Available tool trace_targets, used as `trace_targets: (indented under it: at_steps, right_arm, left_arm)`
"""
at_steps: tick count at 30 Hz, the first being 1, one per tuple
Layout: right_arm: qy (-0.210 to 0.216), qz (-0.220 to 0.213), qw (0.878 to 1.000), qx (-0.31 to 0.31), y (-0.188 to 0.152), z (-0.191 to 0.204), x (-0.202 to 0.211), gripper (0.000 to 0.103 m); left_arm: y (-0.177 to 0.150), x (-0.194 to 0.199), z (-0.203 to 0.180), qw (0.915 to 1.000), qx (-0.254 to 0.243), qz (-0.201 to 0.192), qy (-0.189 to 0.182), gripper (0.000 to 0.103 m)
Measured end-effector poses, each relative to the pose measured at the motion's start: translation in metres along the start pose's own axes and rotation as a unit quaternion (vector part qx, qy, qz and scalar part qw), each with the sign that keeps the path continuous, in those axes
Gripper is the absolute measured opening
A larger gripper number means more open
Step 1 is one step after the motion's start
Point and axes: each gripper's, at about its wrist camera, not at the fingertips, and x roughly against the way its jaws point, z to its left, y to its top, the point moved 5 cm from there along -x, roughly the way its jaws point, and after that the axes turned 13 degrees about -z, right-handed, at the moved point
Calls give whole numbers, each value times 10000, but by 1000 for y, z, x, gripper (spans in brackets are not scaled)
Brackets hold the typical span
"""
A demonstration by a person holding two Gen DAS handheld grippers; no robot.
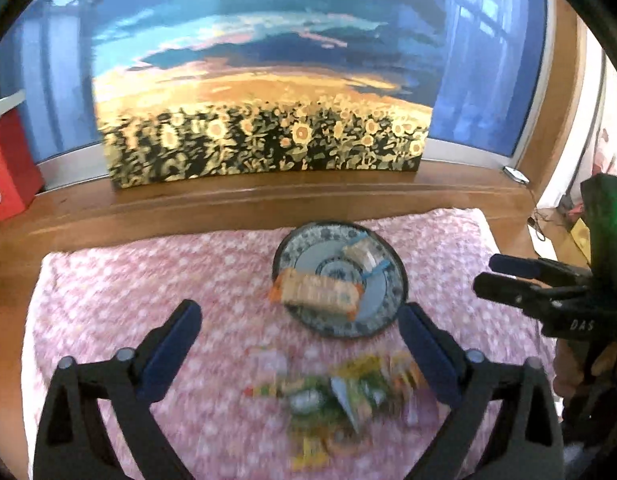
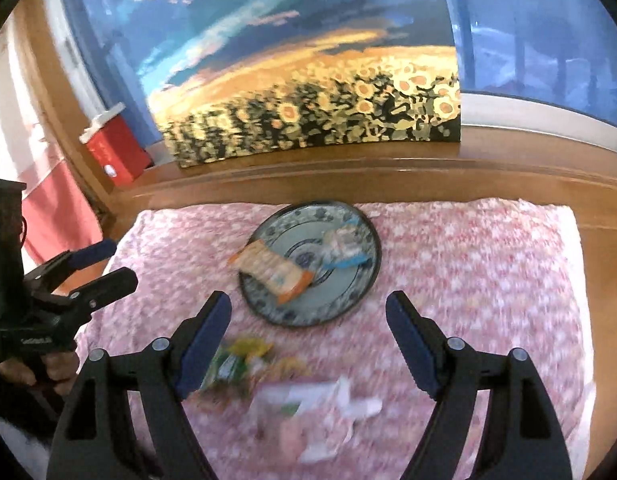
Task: Organize snacks
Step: 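Carry both snacks onto the patterned plate and open both tools, then grasp the yellow packet with the left tool while the right tool grasps the pink juice pouch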
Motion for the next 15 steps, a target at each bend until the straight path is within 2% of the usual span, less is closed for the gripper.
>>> trace_targets:
  at_steps: [2, 4, 7, 9, 11, 14, 15]
  right_arm:
    - [21, 5, 9999, 120, -16, 8, 15, 81]
    - [-15, 192, 9997, 136, -39, 10, 23, 81]
    - [-147, 701, 9973, -182, -79, 0, 29, 75]
    - [-209, 895, 9950, -379, -98, -6, 32, 74]
    - [-258, 1060, 9927, -516, -116, -11, 36, 74]
    - [-378, 1380, 9883, -535, -145, -15, 34, 74]
    - [-433, 1476, 9868, -497, -153, -16, 31, 75]
  left_arm:
    - [-15, 10, 1, 9999, -65, 22, 79, 97]
    - [-36, 19, 2, 9995, -187, 178, 208, 97]
    - [-75, 26, 4, 9979, -153, 589, 222, 96]
    - [-100, 27, 5, 9954, -23, 949, 144, 91]
    - [-119, 30, 6, 9930, 129, 1173, 12, 89]
    - [-141, 30, 3, 9850, 692, 1457, -605, 89]
    - [-147, 28, 3, 9819, 818, 1575, -659, 89]
